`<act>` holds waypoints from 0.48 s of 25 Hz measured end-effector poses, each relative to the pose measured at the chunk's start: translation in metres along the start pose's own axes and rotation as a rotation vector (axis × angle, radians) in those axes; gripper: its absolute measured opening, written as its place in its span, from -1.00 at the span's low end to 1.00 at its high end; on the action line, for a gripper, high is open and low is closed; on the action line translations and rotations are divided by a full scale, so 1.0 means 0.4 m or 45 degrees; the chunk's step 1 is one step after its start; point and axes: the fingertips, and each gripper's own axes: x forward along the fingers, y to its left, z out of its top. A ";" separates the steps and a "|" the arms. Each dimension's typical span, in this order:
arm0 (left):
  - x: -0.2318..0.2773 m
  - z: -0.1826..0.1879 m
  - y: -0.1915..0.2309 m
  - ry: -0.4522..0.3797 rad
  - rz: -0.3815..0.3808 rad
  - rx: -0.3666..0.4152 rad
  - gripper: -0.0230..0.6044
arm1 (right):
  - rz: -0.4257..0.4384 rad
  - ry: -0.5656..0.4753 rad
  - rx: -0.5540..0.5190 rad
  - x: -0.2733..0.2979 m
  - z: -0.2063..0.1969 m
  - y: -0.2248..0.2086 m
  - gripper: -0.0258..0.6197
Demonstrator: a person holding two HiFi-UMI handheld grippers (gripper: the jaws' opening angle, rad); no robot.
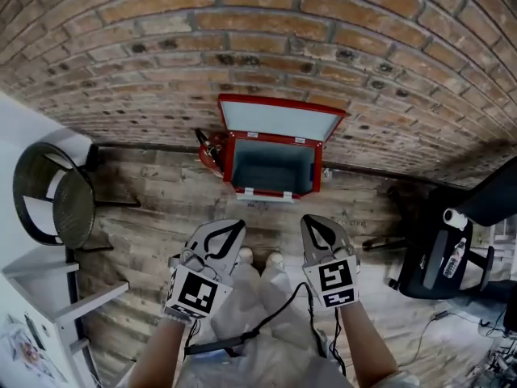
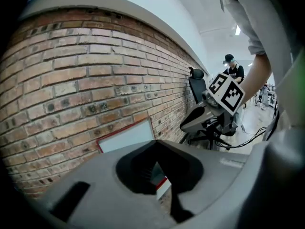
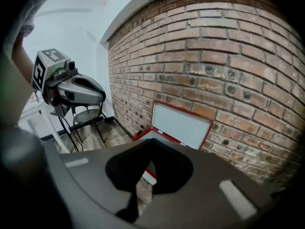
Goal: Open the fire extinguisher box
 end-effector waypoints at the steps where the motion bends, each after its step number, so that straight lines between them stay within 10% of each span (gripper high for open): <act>1: -0.014 0.023 0.007 -0.014 0.008 0.002 -0.93 | -0.008 -0.024 -0.004 -0.017 0.026 -0.003 -0.90; 12: -0.121 0.226 0.077 -0.142 0.125 0.044 -0.93 | -0.076 -0.279 -0.019 -0.180 0.237 -0.035 -0.90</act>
